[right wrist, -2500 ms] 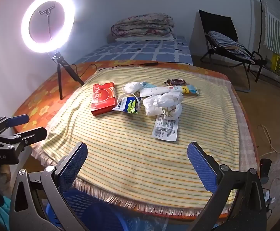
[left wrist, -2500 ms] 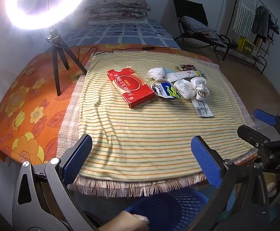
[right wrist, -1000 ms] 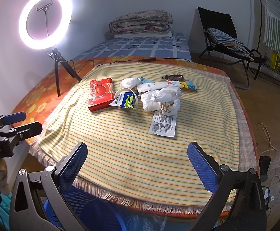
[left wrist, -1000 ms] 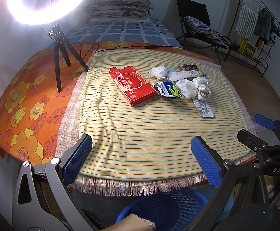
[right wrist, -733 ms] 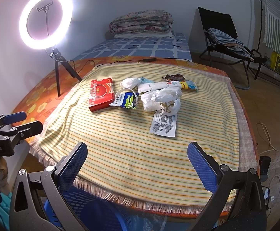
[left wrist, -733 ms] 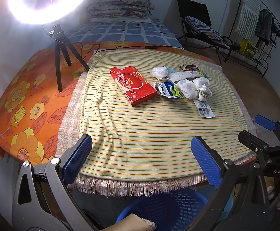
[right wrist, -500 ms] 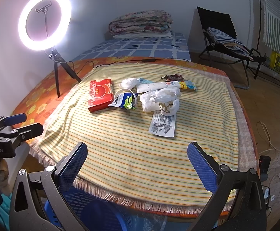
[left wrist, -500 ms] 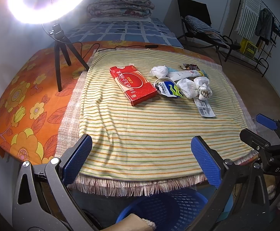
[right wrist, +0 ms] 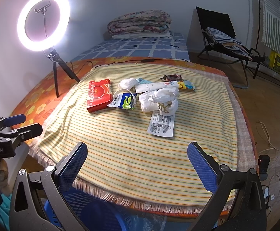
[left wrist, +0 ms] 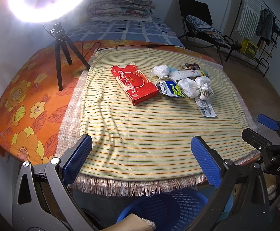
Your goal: Collect trash
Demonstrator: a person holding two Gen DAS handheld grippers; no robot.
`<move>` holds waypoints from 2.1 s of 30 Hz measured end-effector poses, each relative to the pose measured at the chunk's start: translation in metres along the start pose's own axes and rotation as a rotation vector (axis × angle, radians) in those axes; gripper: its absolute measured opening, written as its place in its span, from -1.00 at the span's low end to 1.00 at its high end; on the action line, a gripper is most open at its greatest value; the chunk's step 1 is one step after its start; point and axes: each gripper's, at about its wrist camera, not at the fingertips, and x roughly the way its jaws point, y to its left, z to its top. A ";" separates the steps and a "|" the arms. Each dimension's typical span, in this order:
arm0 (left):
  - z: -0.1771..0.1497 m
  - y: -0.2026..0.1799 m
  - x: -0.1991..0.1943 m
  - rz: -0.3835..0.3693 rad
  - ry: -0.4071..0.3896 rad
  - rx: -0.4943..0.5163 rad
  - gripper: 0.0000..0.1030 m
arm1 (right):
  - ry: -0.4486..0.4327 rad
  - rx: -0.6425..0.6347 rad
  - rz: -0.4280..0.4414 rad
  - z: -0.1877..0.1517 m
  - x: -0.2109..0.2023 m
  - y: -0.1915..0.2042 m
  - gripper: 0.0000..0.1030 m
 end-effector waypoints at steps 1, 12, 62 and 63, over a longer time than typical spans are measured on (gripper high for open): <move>0.000 0.000 0.000 0.000 0.000 0.000 1.00 | 0.000 0.000 0.000 0.000 0.000 0.000 0.99; -0.005 0.017 0.008 0.016 0.011 0.004 1.00 | 0.015 0.007 -0.015 0.003 0.000 -0.007 0.99; 0.158 -0.018 0.187 -0.173 0.188 -0.041 0.35 | 0.130 0.304 0.032 0.094 0.108 -0.124 0.99; 0.162 -0.016 0.194 -0.182 0.196 -0.057 0.32 | 0.138 0.314 0.039 0.094 0.112 -0.125 0.99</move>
